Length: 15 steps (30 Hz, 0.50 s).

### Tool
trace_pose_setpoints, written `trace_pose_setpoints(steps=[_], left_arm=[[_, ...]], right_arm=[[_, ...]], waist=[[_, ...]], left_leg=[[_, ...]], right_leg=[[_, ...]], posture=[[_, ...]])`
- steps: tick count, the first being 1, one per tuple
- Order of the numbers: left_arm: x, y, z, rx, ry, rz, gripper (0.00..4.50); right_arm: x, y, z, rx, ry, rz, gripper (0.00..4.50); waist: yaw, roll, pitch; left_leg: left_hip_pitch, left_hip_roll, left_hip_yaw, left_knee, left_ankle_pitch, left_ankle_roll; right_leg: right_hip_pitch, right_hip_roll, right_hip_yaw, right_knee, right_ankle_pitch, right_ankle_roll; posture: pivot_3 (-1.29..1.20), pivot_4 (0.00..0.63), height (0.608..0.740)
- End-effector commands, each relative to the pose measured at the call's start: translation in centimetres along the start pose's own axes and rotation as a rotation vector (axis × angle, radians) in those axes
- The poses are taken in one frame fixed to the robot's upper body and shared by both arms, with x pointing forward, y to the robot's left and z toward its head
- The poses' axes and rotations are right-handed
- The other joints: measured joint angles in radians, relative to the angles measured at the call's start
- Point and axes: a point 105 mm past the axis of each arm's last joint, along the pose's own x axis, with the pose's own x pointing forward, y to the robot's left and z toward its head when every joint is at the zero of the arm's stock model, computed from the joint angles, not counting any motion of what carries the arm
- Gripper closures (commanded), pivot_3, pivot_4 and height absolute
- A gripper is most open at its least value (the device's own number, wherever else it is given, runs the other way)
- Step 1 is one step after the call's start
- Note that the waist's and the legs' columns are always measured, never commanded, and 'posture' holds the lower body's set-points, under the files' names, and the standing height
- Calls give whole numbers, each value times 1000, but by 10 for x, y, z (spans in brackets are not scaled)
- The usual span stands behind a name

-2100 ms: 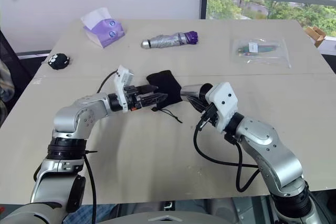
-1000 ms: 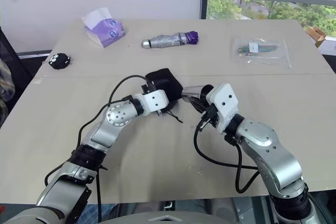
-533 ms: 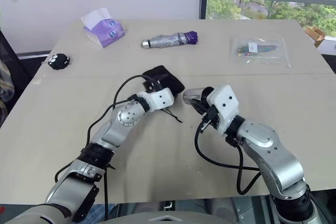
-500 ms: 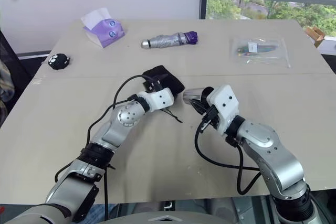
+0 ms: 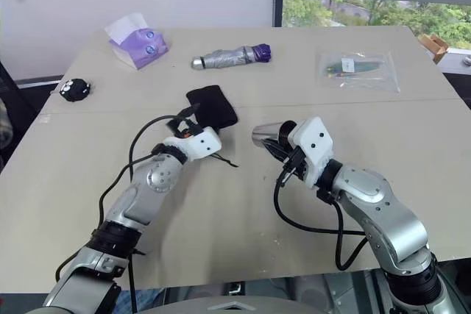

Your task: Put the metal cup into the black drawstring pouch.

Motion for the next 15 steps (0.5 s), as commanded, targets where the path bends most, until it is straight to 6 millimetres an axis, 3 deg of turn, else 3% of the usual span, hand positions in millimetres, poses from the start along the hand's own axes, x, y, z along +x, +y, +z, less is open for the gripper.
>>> trace_pose_setpoints(steps=[1,7,15], left_arm=[[-7,13,-14,38,62,64,32],[-12,14,-25,36,106,90,32],[-9,14,-21,24,79,87,32]], right_arm=[[0,1,11,-24,-35,19,4500],[0,2,10,-20,-28,34,4500],[2,4,10,-17,-26,42,4500]], waist=[[0,0,0],[-1,0,0],[0,0,0]], left_leg=[[0,0,0,0,0,0],[0,1,0,0,0,0],[0,1,0,0,0,0]], right_leg=[[0,0,0,0,0,0],[0,-1,0,0,0,0],[0,-2,0,0,0,0]], posture=[[0,150,740],[0,150,740],[0,150,740]])
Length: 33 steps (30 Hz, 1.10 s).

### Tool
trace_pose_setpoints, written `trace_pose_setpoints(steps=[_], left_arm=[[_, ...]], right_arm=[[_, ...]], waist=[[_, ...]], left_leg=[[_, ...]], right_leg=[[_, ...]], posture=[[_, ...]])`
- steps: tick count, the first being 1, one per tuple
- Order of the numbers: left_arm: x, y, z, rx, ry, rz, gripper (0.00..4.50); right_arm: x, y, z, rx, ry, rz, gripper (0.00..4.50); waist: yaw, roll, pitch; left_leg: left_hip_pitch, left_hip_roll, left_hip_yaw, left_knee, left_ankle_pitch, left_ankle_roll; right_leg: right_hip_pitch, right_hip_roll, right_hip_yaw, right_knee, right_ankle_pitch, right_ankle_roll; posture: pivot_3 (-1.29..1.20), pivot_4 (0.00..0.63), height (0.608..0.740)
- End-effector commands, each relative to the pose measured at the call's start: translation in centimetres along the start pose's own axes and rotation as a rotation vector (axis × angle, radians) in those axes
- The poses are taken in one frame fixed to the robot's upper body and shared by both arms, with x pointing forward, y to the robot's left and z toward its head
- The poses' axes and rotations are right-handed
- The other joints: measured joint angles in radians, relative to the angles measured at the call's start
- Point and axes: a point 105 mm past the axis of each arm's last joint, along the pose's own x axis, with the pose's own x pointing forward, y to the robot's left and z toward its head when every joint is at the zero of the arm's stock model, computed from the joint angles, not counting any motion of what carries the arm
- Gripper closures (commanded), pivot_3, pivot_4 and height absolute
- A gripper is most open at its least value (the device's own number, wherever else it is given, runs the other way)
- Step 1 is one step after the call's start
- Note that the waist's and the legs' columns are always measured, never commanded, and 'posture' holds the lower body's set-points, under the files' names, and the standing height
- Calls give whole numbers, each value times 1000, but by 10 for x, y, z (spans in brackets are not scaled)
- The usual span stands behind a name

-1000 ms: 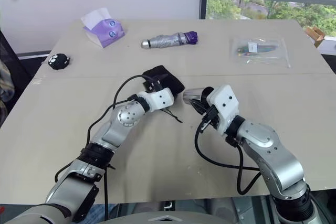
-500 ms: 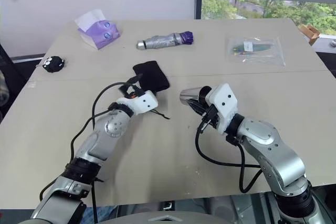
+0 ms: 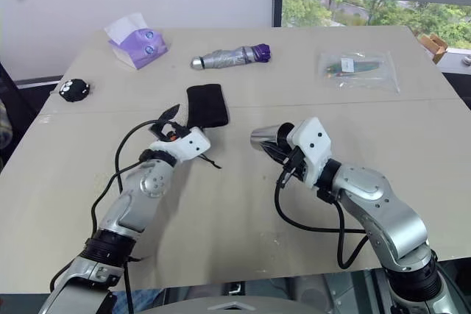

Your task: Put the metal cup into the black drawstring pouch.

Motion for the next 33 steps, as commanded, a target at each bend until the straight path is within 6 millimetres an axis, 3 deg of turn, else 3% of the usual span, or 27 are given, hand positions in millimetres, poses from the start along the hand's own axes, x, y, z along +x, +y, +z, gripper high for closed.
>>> trace_pose_setpoints(steps=[1,11,21,28,33], left_arm=[[0,8,-6,13,8,21,32],[3,7,8,-8,-48,-6,32],[18,10,38,70,-153,-69,32],[28,8,31,70,-86,-55,32],[24,11,15,33,1,-27,32]], right_arm=[[0,3,12,-33,-41,11,4500],[-2,5,11,-24,-38,6,4500],[-3,4,11,-23,-34,-1,4500],[-2,4,12,-23,-35,5,4500],[-3,4,12,-25,-32,4,4500]], waist=[[0,0,0],[2,0,0],[8,0,0],[4,0,0],[4,0,0]], left_leg=[[0,0,0,0,0,0],[0,-1,0,0,0,0],[-2,-2,-1,0,0,0],[-2,-3,-1,0,0,0],[-2,-3,-1,0,0,0]], right_leg=[[0,0,0,0,0,0],[0,-2,-1,0,0,0],[0,-2,-2,-1,0,0],[0,-1,-2,-1,0,0],[0,-1,-2,-1,0,0]], posture=[[0,150,740],[0,150,740],[0,150,740],[0,150,740],[0,150,740]])
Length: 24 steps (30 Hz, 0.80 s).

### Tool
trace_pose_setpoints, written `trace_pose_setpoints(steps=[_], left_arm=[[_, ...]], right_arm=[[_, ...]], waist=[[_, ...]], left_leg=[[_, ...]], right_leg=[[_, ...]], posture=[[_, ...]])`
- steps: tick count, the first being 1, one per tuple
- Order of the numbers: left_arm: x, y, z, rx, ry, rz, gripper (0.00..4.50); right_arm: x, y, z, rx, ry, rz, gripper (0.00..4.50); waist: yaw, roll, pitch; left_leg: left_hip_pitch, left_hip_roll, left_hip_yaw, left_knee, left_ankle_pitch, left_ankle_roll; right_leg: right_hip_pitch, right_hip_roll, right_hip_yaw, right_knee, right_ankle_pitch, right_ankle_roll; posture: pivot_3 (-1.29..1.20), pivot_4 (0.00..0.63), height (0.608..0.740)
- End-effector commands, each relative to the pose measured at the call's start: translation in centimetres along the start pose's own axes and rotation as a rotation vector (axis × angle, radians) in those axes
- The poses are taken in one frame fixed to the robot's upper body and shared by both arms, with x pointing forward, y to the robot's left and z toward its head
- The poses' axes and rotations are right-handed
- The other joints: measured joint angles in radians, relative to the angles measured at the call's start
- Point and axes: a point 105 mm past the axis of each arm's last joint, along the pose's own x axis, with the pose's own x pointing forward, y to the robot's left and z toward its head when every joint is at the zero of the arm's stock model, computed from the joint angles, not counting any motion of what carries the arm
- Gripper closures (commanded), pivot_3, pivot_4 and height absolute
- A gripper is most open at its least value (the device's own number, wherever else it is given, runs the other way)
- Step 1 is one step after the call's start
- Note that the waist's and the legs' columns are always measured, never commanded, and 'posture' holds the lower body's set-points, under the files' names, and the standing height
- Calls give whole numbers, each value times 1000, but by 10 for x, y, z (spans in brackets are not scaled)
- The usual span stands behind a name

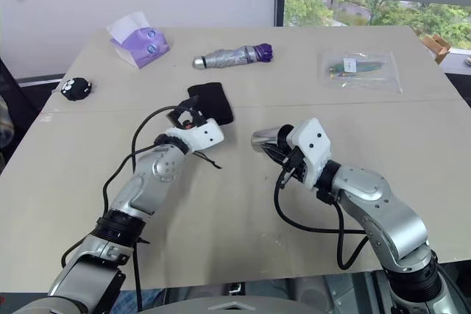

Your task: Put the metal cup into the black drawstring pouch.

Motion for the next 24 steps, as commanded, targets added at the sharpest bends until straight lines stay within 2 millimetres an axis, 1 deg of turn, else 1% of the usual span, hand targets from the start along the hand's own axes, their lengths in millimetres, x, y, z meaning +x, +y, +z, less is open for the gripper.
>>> trace_pose_setpoints(steps=[1,5,9,12,14,15,16,17,18,20,22,24], left_arm=[[-4,12,-10,-28,54,64,32],[-7,8,-24,-118,125,68,32],[-7,-2,-26,-145,128,24,32],[-7,-8,-27,-153,122,-2,763],[-5,-9,-29,-161,126,-10,1643],[-3,-9,-31,-169,134,-16,2235],[-2,-11,-33,-187,137,-29,2728],[-1,-12,-33,-210,138,-38,3011],[0,-13,-33,-228,137,-43,3395],[2,-14,-33,-257,133,-53,4419],[6,-13,-28,-330,110,-75,4419],[10,-8,-24,-419,103,-90,4419]], right_arm=[[-3,4,15,-43,-48,15,4500],[-1,5,15,-41,-49,22,4500],[0,5,15,-40,-50,26,4500],[0,5,15,-41,-51,25,4500],[0,4,15,-42,-51,21,4500],[0,3,15,-43,-52,19,4500],[0,3,15,-44,-53,16,4500],[0,3,16,-44,-55,13,4500],[1,2,16,-45,-56,11,4500],[1,1,16,-49,-59,4,4500],[2,0,17,-52,-60,0,4500],[2,-1,17,-57,-59,-4,4500]], waist=[[0,0,0],[-1,0,0],[-2,0,0],[-3,0,0],[-3,0,0],[-2,0,0],[-1,0,-1],[-1,1,-1],[1,1,-2],[5,2,-4],[6,2,-5],[9,2,-5]], left_leg=[[0,0,0,0,0,0],[0,1,0,0,0,0],[1,1,0,0,0,0],[1,1,0,0,0,0],[1,1,0,0,0,0],[1,1,0,0,0,0],[1,1,0,0,0,0],[1,1,0,0,0,0],[1,1,0,0,0,0],[2,0,0,0,0,0],[3,0,0,1,0,0],[3,0,0,1,0,0]], right_leg=[[0,0,0,0,0,0],[0,0,0,0,0,0],[0,0,0,0,0,0],[0,0,0,0,0,0],[0,0,0,0,0,0],[0,0,1,0,0,0],[0,0,1,0,0,0],[0,0,0,0,0,0],[0,0,0,1,0,0],[1,0,0,1,0,0],[2,-1,0,1,0,0],[2,-1,0,1,0,0]], posture=[[0,150,740],[0,150,740],[0,150,740],[0,150,740],[0,150,740],[0,150,740],[0,150,740],[0,150,740],[0,150,740],[0,150,740],[0,150,740],[0,150,740]])
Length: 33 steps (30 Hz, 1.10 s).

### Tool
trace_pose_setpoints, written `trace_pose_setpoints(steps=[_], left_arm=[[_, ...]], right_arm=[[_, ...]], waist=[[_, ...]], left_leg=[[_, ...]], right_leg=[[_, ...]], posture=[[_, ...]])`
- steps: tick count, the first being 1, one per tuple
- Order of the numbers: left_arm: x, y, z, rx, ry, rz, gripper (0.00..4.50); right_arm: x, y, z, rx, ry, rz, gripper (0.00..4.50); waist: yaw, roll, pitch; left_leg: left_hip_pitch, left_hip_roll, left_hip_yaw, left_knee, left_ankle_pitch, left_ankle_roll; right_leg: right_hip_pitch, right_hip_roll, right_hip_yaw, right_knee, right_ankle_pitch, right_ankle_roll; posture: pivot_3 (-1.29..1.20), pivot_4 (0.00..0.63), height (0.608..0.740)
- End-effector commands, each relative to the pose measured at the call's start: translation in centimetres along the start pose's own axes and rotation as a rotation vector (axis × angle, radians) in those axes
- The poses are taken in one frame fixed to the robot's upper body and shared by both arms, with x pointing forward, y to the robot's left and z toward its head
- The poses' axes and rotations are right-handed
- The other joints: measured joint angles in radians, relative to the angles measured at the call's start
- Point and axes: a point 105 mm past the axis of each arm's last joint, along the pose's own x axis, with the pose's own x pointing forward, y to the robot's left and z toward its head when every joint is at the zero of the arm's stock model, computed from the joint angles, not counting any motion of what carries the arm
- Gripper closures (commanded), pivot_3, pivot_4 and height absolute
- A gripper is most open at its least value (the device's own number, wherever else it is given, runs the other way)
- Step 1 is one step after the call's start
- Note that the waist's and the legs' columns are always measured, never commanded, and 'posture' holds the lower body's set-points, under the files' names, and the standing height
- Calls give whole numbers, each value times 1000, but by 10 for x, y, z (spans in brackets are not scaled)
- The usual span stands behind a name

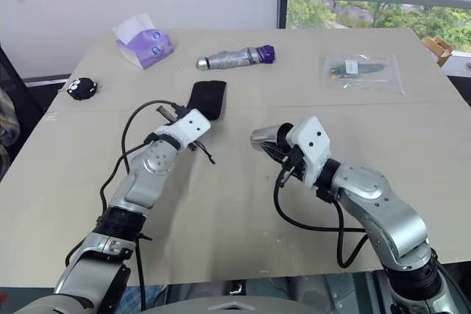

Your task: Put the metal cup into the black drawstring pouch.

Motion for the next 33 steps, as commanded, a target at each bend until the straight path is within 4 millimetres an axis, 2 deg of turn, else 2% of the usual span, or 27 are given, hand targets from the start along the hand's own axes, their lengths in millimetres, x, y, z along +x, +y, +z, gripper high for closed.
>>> trace_pose_setpoints(steps=[1,8,10,13,15,19,26,29,33], left_arm=[[5,-7,1,-139,21,-74,4419],[20,16,38,-498,43,-149,4419],[23,20,62,-668,55,-238,4419],[18,23,98,-868,16,-392,4419],[13,29,115,-880,-20,-440,4419],[7,35,132,-856,-49,-502,4419],[-1,35,144,-830,-63,-585,4419],[-6,33,152,-858,-86,-642,4419],[-9,35,162,-919,-109,-686,4419]], right_arm=[[0,0,13,-51,-48,-2,4500],[5,0,15,-69,-54,-4,4500],[11,1,19,-89,-70,-1,4500],[22,2,28,-105,-112,-5,4500],[30,3,36,-114,-149,-5,4500],[47,3,46,-152,-196,-20,4500],[56,-19,66,-199,-297,-202,4500],[57,-18,67,-199,-309,-203,4500],[63,-13,58,-185,-288,-175,4500]], waist=[[3,0,0],[15,-4,3],[14,-5,3],[11,-7,4],[2,-6,4],[-16,-6,4],[-10,-6,4],[-10,-6,4],[-11,-6,5]], left_leg=[[0,0,0,0,0,0],[-6,-2,0,1,0,0],[-6,-3,-1,1,0,0],[-7,-2,-2,1,0,0],[-6,-2,-5,1,0,0],[-5,-1,-5,0,0,-1],[-6,-1,-7,-2,4,-7],[-6,-2,-6,-2,4,-7],[-6,-2,-6,-2,4,-7]], right_leg=[[0,0,0,0,0,0],[-2,1,-2,-1,0,0],[-2,2,-2,-1,0,0],[-2,4,-3,-1,0,0],[-2,4,-3,-1,0,1],[-2,5,-3,-1,0,1],[-3,4,-4,0,0,0],[-3,3,-3,-1,0,0],[-3,3,-3,-1,0,1]], posture=[[0,150,740],[0,150,740],[0,150,740],[0,150,740],[0,150,740],[0,150,740],[0,150,740],[0,150,740],[0,150,740]])
